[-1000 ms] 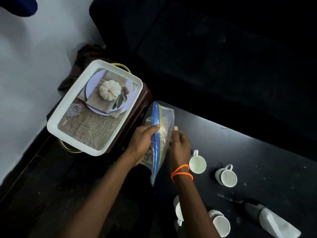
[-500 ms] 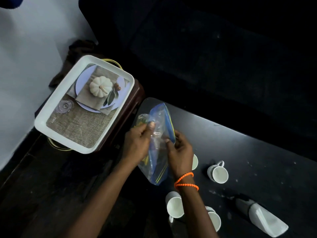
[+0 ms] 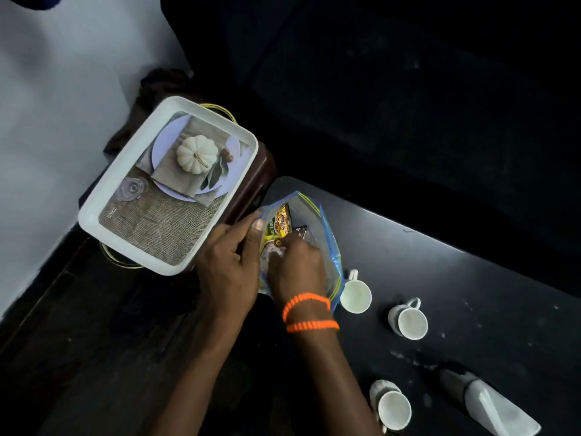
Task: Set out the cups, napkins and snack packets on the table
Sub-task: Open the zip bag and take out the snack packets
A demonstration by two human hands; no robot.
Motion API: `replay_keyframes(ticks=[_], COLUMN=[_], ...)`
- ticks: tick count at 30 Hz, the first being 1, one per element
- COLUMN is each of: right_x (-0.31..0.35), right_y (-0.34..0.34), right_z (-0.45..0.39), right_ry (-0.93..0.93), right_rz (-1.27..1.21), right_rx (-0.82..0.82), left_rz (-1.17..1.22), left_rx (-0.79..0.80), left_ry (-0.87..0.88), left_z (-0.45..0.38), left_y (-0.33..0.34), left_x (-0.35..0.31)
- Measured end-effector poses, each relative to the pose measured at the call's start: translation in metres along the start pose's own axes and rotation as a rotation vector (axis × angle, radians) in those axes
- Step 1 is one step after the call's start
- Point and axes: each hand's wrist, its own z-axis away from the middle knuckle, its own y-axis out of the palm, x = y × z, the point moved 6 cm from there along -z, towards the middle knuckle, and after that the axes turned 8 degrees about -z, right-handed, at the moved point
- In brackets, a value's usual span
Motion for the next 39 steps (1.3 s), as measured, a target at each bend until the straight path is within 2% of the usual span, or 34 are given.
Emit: replay_keyframes(ticks=[2, 4, 6, 10, 12, 16, 18, 21, 23, 28, 31, 33, 35, 36, 38, 39], right_x=[-0.023, -0.035, -0.039, -0.016, 0.011, 0.058, 0.057, 0.018, -0.016, -0.107, -0.13, -0.135, -0.121, -0.108, -0.07, -0.048], right_y=[0.026, 0.039, 0.044, 0.041, 0.021, -0.072, -0.126, -0.165, -0.149, -0.054, -0.019, -0.016, -0.034, -0.049, -0.081, -0.092], right_z=[-0.02, -0.033, -0.04, -0.027, -0.005, 0.049, 0.059, 0.03, -0.008, -0.092, -0.101, -0.099, -0.089, -0.081, -0.05, -0.033], right_ry=[0.216, 0.257, 0.218, 0.019, -0.163, -0.471, -0.55, -0.403, -0.222, 0.24, 0.372, 0.464, 0.469, 0.412, 0.166, -0.009], right_rz=[0.071, 0.111, 0.127, 0.154, 0.008, -0.294, -0.422, -0.633, -0.677, -0.602, -0.649, -0.572, -0.427, -0.383, -0.464, -0.527], right_rx=[0.117, 0.094, 0.043, 0.076, 0.024, -0.131, -0.263, -0.508, -0.547, -0.447, -0.366, -0.362, -0.44, -0.518, -0.723, -0.759], left_rz=[0.029, 0.038, 0.038, 0.056, 0.054, 0.076, 0.089, 0.081, 0.087, 0.159, 0.18, 0.193, 0.212, 0.227, 0.27, 0.292], left_rx=[0.003, 0.009, 0.011, -0.018, -0.037, -0.066, -0.076, -0.089, -0.096, -0.072, -0.059, -0.051, -0.052, -0.054, -0.042, -0.032], left_ry=[-0.02, -0.037, -0.069, -0.13, -0.158, -0.194, -0.199, -0.195, -0.19, -0.178, -0.166, -0.165, -0.167, -0.169, -0.196, -0.218], left_z=[0.003, 0.005, 0.007, 0.009, 0.007, -0.003, -0.008, -0.012, -0.012, -0.011, -0.013, -0.014, -0.016, -0.015, -0.014, -0.014], left_y=[-0.001, -0.002, -0.003, -0.007, -0.01, -0.019, -0.021, -0.023, -0.022, -0.011, -0.001, 0.005, 0.008, 0.009, 0.012, 0.014], left_x=[0.001, 0.005, 0.01, 0.024, 0.031, 0.045, 0.05, 0.052, 0.05, 0.039, 0.032, 0.028, 0.024, 0.023, 0.022, 0.023])
